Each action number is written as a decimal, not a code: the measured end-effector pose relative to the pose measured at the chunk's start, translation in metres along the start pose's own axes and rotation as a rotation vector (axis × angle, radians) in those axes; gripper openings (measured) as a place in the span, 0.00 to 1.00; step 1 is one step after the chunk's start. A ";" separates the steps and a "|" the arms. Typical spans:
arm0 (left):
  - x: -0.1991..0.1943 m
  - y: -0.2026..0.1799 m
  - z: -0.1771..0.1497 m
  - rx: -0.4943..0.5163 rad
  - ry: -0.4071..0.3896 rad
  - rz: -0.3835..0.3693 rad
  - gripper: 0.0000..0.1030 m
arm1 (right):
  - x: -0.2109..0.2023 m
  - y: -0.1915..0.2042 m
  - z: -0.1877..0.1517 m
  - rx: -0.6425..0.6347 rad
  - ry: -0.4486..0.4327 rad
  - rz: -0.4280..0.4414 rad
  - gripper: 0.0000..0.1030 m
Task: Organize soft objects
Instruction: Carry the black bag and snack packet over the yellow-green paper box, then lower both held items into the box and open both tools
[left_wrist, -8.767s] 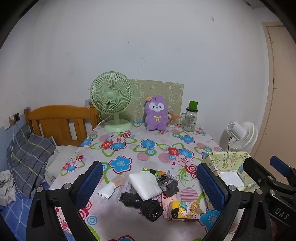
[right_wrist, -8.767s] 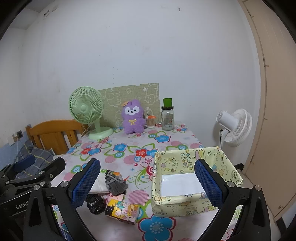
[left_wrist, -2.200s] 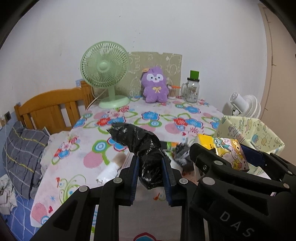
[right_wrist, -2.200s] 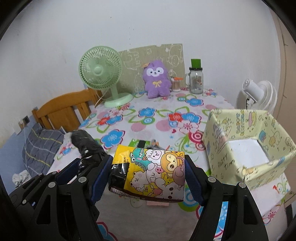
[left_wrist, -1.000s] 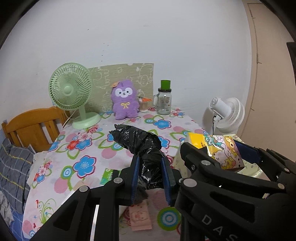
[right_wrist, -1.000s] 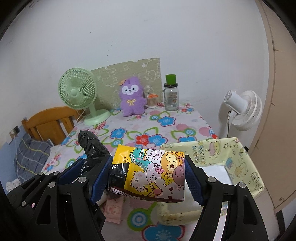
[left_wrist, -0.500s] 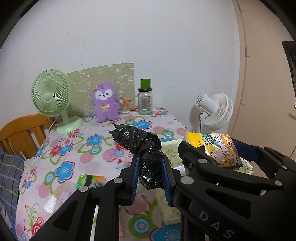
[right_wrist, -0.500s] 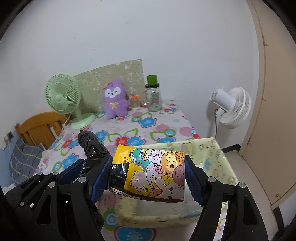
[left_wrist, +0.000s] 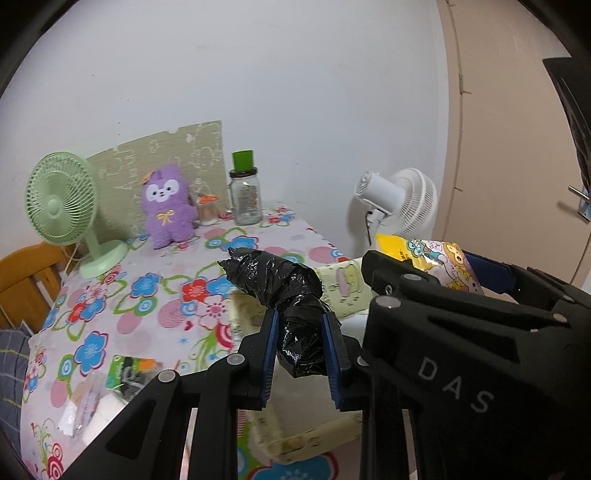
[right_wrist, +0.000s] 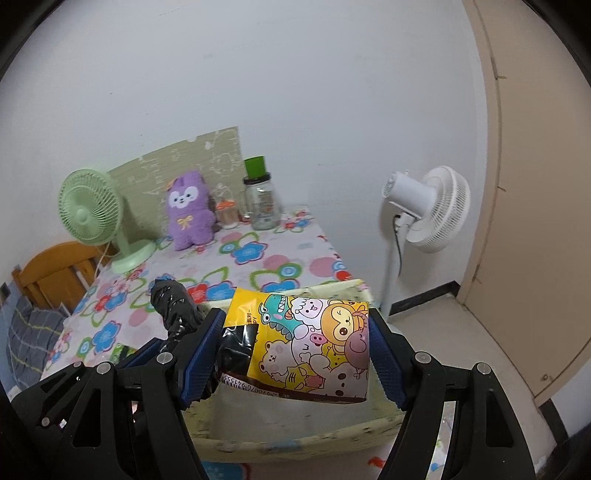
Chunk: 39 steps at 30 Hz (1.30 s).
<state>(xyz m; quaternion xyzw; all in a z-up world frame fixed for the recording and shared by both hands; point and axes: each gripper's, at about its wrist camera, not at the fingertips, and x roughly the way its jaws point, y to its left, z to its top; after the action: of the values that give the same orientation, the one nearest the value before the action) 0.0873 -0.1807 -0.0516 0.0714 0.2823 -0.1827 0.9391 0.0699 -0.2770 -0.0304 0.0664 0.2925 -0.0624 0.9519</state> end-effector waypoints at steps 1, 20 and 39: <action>0.002 -0.004 0.000 0.006 0.003 -0.007 0.22 | 0.001 -0.003 0.000 0.002 0.002 -0.004 0.75; 0.047 -0.030 -0.005 -0.001 0.149 -0.083 0.62 | 0.028 -0.037 -0.010 0.030 0.071 -0.032 0.75; 0.064 0.010 0.003 -0.043 0.192 0.008 0.83 | 0.065 -0.015 -0.006 0.039 0.138 0.007 0.76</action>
<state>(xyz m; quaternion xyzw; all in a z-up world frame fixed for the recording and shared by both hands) 0.1420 -0.1915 -0.0839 0.0695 0.3747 -0.1653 0.9096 0.1175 -0.2960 -0.0735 0.0901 0.3558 -0.0600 0.9283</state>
